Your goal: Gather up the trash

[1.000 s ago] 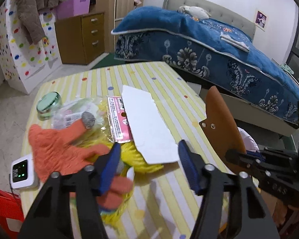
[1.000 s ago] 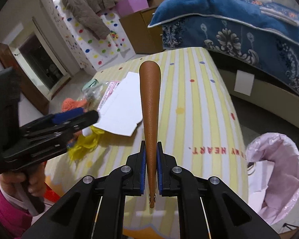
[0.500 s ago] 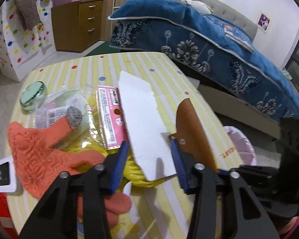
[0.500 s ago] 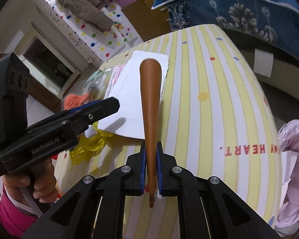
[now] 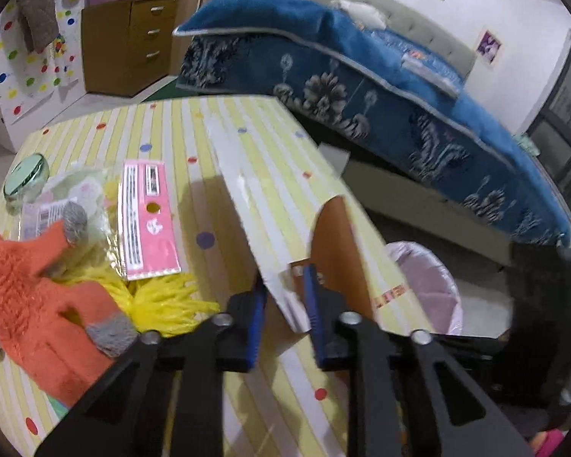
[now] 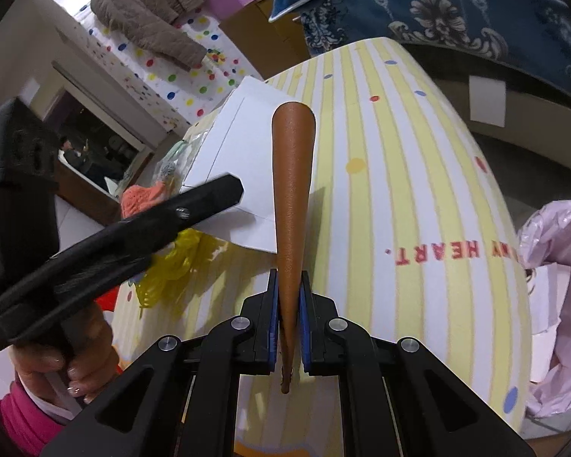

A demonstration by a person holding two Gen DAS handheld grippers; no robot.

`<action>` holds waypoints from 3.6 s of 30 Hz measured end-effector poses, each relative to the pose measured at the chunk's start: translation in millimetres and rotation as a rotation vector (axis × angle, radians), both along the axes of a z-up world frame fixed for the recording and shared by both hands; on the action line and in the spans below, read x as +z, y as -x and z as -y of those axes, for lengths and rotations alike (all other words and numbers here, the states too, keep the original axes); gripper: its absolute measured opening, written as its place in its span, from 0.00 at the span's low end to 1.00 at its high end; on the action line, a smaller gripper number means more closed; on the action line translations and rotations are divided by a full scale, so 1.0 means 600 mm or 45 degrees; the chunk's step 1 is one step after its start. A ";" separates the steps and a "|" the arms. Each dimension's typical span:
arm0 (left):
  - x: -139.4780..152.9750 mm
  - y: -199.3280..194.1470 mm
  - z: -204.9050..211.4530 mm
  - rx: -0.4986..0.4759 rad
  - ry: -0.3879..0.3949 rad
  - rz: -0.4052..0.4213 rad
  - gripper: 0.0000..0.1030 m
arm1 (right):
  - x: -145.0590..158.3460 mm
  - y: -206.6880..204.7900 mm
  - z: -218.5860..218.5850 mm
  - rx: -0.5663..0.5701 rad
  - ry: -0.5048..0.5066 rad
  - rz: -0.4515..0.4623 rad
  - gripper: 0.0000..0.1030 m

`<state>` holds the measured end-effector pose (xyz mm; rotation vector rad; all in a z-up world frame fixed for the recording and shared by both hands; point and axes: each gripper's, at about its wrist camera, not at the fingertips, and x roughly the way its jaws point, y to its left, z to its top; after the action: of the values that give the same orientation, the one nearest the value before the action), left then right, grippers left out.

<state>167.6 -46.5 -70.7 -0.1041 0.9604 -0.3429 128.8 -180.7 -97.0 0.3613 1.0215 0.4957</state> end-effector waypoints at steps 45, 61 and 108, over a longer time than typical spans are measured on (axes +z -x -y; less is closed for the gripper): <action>-0.030 0.083 0.389 -0.578 -0.115 0.028 0.32 | -0.017 0.164 0.406 -0.752 0.298 0.029 0.37; 0.017 0.149 0.199 -0.379 -0.143 0.125 0.47 | 0.044 0.208 0.323 -0.653 0.294 0.103 0.43; 0.050 0.183 0.348 -0.736 -0.066 0.148 0.60 | 0.102 0.315 0.348 -0.859 0.597 0.007 0.43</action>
<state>57.9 -255.4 -40.7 0.2452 0.8705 -0.8450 -60.0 -389.7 -35.8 0.2601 0.9103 -0.3480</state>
